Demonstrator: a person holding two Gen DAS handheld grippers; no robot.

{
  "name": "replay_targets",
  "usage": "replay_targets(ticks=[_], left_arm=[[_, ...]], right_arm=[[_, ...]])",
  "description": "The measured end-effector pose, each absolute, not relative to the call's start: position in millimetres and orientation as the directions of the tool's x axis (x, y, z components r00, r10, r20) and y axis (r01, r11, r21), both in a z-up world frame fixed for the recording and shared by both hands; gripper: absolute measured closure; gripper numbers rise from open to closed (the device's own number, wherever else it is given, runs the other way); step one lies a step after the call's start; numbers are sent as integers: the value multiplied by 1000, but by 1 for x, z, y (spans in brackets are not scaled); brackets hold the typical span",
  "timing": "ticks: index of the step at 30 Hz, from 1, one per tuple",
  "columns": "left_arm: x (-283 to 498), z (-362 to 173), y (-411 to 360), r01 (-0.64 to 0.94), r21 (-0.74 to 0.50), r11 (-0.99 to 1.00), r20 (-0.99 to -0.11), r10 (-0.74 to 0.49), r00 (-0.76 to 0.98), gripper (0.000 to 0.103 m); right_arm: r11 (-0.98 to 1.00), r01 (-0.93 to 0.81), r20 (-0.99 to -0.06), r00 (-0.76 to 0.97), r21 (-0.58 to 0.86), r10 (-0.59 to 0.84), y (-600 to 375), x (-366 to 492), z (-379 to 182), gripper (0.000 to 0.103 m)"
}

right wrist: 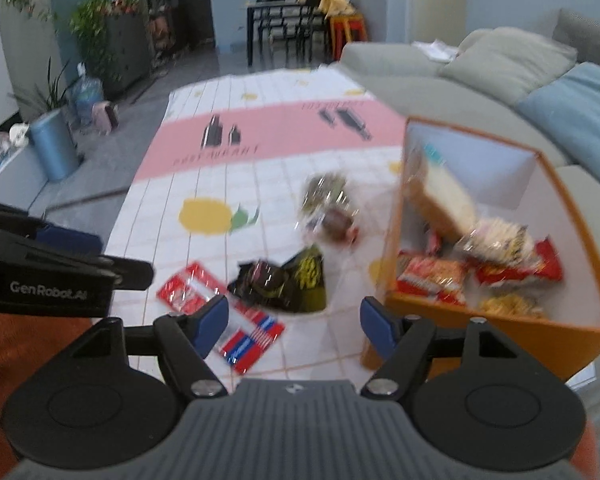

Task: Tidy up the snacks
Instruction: 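Grasp the red spicy-strip packet with the left tool while the right grasps the black snack bag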

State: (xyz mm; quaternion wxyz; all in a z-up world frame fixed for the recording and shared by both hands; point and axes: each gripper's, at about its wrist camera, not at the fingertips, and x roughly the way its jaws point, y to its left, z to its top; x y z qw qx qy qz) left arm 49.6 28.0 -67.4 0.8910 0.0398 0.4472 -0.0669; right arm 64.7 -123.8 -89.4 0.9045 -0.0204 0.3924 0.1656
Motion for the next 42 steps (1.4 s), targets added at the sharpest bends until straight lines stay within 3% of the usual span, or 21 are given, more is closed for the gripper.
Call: replay_targets(ticks=[4,11,16,21,26,36,42], left_arm=[[56,-81,30,165,-30,986,-816,-119,566,37],[79,-101,46,58,-114,992,-866,-128,483,37],[90,-110,49,6,-31,999,-898,-31,438,39],[103,-117,66,-92,-147,985,-916,-100,389,39],[107,-122,72,-148,-156,977,-924,-92,371,39],[110,-138,82,-258,-230,938,-944,-151,292,40],[112,-147,86,-321,-314,893,-937,-238,254,38]], right_arm=[[945,-317,-758,594,86,268,-119,75,-109,48],[918,-374,-784,526,134,329,-108,90,-128,57],[891,-446,-775,532,84,340,-89,103,-134,57],[865,-500,-768,539,39,346,-75,124,-140,55],[836,-545,-769,561,-64,307,-61,141,-151,50],[819,-573,-792,512,-27,332,-53,155,-172,44],[847,-532,-793,510,13,333,-64,157,-170,54]])
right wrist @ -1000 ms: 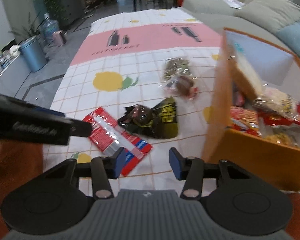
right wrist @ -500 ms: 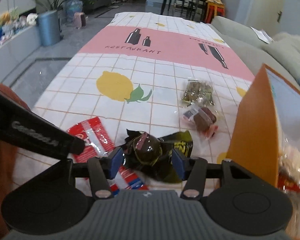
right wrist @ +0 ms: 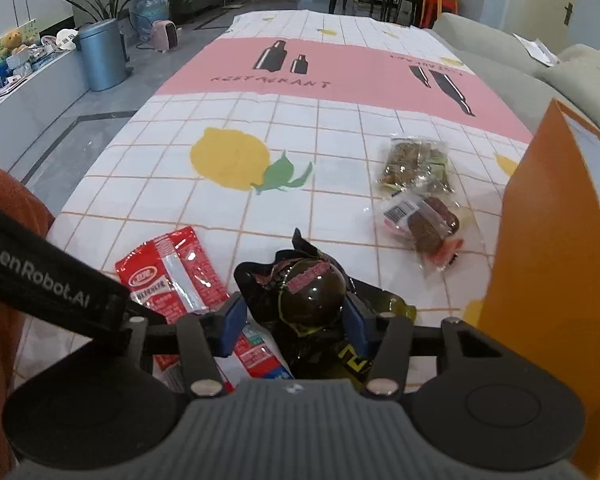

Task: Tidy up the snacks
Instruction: 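Grasp the red spicy-strip packet with the left tool while the right grasps the black snack bag, then lift the red packet with the left tool while the right lifts the black snack bag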

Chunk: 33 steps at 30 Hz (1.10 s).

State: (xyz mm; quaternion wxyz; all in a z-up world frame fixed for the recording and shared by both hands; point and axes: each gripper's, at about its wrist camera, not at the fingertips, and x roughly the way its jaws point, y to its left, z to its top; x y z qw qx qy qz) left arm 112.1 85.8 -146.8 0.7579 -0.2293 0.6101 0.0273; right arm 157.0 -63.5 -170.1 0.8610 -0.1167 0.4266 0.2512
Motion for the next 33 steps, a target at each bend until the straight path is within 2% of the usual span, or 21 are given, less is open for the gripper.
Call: replay_targets(ticks=[4,7,10,13,16,18,20,23,25,33], left_arm=[[114,-146,76,-315,-291,904,-942,-211,262,35],[119,-148,70,-303,-323,897,-932,-245,268,36],[123,-146,64,-275,-307,911,-932,-228,283,47],[128,-147,63,-258,-318,912,-927,-242,287,47],[130,-145,56,-221,-257,941,-944,-196,264,47],[127,-143,50,-197,-214,957,-952,-160,261,40],[124,-144,45,-174,-186,967,-958,-140,249,37],[123,-145,39,-154,-197,968,-958,-157,238,28],[125,-145,32,-140,-179,974,-961,-142,239,27],[126,-150,6,-94,-49,994,-969,-25,247,19]], right_arm=[[868,-492,-796,498,68,344,-76,151,-168,55],[868,-490,-802,485,82,350,-78,141,-167,56],[871,-472,-810,454,136,372,-84,134,-163,57],[859,-467,-811,409,209,419,-87,127,-161,57],[857,-450,-810,387,250,440,-91,119,-159,58],[886,-423,-833,408,190,373,-90,114,-156,58],[903,-406,-853,414,138,317,-92,110,-155,59],[909,-396,-858,414,130,303,-100,102,-152,62],[910,-405,-861,428,90,276,-101,97,-153,64],[910,-405,-855,440,83,274,-102,97,-156,63]])
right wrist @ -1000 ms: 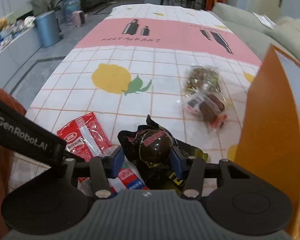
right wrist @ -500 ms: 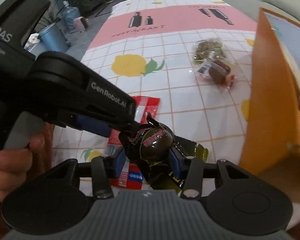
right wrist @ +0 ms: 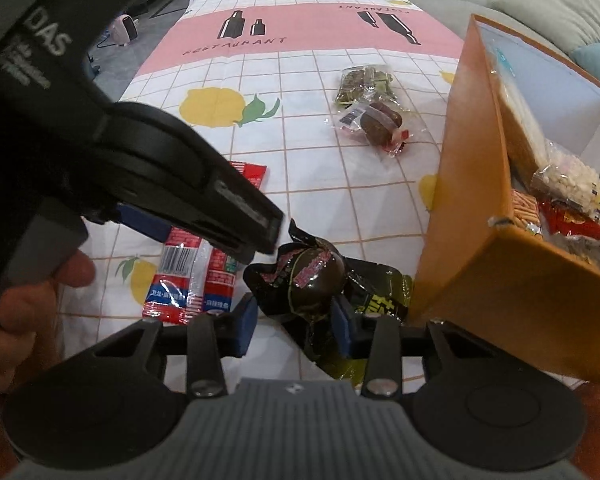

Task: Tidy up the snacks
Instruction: 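Lift the red packet with the left tool while the right lifts the black snack bag, then carry both items over the orange box and open both tools to drop them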

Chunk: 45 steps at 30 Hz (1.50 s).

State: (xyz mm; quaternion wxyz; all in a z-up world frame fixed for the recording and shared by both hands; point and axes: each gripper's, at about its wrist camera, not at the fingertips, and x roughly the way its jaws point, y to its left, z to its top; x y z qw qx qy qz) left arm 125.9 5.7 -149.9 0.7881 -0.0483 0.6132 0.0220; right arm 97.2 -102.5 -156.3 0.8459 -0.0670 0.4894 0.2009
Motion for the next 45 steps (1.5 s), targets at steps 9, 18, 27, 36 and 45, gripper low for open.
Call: replay_targets(ticks=[9,18,27,36,45], left_arm=[[123,-150,1,-46,1,999,-959,15,284,31],[117,-147,13,-3,-6,1000,-955,-5,298,50],[109,-145,25,7,-24,1000,-952,-25,304,57],[96,-132,34,-14,-105,994,-937,-94,338,63],[78,-91,40,-41,-172,984,-905,-141,400,63]], right_arm=[[906,-414,-836,464,89,294,-102,96,-153,56],[862,-503,-792,552,-66,262,-81,91,-156,47],[859,-503,-816,532,-92,224,-78,99,-172,46],[867,-494,-787,557,-59,264,-85,92,-158,58],[883,-466,-734,580,57,354,-103,79,-117,61]])
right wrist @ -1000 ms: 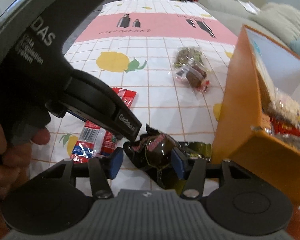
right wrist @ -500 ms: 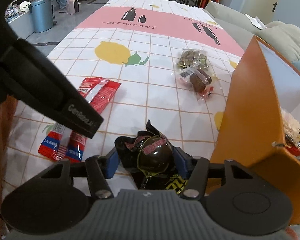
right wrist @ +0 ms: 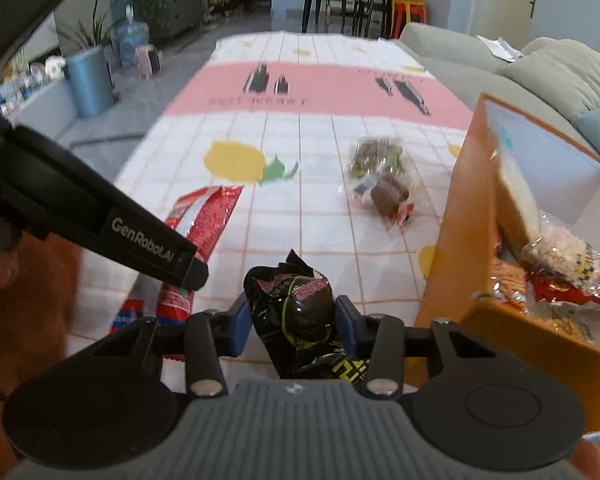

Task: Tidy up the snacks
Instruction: 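Carry both items over the orange box and open both tools to drop them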

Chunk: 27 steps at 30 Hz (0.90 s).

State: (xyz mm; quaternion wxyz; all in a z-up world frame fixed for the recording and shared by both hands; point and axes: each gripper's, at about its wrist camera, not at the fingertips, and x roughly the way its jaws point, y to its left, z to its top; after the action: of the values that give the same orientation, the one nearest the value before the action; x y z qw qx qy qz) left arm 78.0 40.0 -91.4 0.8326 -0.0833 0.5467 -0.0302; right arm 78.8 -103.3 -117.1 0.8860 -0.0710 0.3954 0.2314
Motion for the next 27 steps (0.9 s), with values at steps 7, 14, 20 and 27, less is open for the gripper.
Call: replay_targets(ticks=[7,14,20,27], left_arm=[[70,-36,20,30,-184,983,-851,-174,495,63],[75,7,-27,188,-162,969,-799,-241,551,63],[98,19,-75,305,-127,944,-792,-281,542,63],[136,20,-119,384,-131,914,-803,-325,499,63]], right_arm=[[891,-444,-625,669,96,401,-123,60,-61,61],[929,-365,-558,759,61,335,-159,54,-26,61],[954,-299,-549,801,-23,238,-194,65,-18,61],[964,-247,-569,809,-102,148,-231,95,-28,61]])
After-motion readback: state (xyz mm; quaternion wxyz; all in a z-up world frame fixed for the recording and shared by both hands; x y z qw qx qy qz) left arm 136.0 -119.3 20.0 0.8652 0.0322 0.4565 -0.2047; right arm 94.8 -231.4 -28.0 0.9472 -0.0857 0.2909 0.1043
